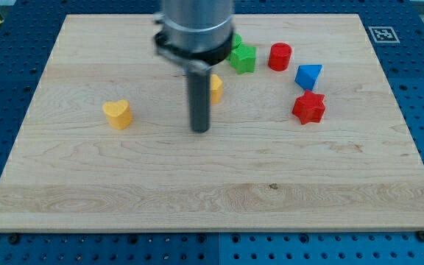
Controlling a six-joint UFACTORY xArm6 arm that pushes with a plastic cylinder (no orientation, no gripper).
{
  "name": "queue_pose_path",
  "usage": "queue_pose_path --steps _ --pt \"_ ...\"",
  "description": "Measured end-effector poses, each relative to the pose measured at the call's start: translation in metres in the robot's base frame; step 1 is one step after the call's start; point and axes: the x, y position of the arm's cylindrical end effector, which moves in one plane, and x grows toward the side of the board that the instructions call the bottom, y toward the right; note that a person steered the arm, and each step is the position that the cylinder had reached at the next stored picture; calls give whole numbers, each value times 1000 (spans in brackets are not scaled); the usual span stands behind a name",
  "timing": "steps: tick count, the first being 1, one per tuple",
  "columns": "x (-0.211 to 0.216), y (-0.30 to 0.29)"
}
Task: Move the yellow heart towards the yellow hexagon
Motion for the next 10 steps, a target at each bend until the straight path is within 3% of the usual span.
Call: queue_pose_path --steps 1,2,6,7,10 --pt "18 -57" --pt "7 -122" --pt "-14 -178" --pt "-22 -172" --pt "-29 -81"
